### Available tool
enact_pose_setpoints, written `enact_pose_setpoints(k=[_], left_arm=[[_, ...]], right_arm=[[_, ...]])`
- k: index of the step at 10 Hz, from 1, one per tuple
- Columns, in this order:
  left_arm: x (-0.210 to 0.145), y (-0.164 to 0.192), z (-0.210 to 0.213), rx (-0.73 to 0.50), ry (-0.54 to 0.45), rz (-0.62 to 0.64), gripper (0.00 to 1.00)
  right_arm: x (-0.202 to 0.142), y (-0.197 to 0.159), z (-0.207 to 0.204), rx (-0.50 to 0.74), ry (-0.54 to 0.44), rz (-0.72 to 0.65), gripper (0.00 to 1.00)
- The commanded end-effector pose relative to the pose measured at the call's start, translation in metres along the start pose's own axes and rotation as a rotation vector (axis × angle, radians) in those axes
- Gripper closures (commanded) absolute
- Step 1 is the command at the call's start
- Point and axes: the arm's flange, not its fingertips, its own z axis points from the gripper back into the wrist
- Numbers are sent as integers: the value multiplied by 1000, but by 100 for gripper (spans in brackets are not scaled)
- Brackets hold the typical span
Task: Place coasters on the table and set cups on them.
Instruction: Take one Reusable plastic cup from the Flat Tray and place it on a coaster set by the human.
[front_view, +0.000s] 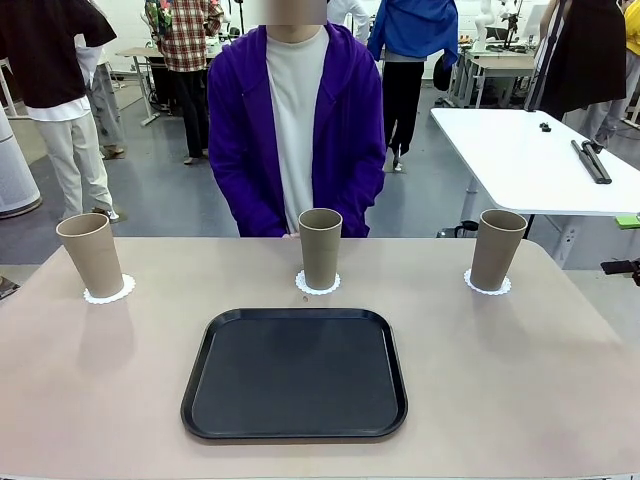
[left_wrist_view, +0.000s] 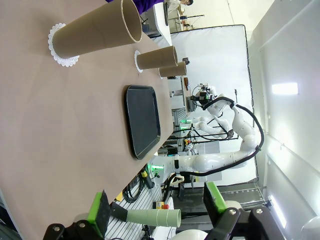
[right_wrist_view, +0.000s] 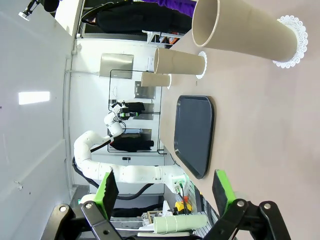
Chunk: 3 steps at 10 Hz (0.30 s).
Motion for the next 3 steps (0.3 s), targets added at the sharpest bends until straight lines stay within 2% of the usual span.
enact_pose_setpoints(k=[1, 3], left_arm=[[-1, -2, 1, 3, -3, 0, 0], [-1, -2, 1, 3, -3, 0, 0]], right_arm=[[0, 1, 0, 0, 1, 2, 0], [0, 1, 0, 0, 1, 2, 0]])
